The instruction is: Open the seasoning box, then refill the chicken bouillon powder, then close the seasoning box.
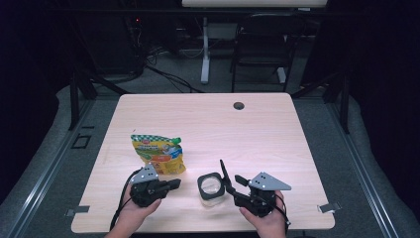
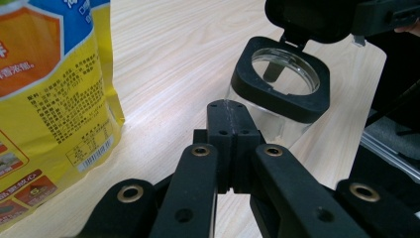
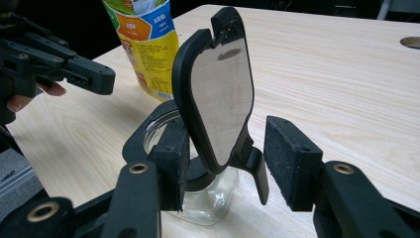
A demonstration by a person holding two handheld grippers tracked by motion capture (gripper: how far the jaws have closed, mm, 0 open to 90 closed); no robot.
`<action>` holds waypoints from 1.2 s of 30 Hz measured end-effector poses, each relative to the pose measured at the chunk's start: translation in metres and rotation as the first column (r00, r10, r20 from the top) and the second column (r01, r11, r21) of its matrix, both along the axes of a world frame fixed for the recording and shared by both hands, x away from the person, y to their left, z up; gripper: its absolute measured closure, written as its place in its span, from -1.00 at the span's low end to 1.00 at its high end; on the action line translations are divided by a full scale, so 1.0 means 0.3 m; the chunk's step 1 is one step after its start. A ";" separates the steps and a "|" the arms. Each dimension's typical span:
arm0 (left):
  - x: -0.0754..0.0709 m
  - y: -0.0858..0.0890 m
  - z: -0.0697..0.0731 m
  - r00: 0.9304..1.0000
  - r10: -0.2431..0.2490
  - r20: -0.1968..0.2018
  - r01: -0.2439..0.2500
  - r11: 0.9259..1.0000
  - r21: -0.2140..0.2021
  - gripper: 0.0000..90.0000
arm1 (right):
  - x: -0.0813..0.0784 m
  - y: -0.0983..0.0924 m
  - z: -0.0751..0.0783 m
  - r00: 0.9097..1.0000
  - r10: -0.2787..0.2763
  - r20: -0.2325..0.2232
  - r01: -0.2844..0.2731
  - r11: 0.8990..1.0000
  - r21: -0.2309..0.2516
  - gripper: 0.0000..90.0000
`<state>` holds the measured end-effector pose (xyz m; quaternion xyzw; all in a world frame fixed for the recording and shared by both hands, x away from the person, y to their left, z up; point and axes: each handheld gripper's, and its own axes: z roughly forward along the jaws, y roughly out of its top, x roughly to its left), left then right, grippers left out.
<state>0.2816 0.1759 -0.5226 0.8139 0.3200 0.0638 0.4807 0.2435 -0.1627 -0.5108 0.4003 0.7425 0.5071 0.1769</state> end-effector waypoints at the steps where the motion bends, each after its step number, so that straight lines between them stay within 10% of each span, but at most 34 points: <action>1: 0.001 -0.001 -0.001 1.000 0.003 -0.002 -0.003 1.000 0.000 1.00 | 0.003 -0.003 -0.002 1.000 -0.003 -0.002 0.003 1.000 -0.001 0.19; 36: 0.023 0.045 -0.003 0.998 0.068 -0.004 -0.068 0.998 -0.004 1.00 | 0.028 -0.048 -0.008 0.999 -0.039 -0.037 0.040 0.999 0.029 0.21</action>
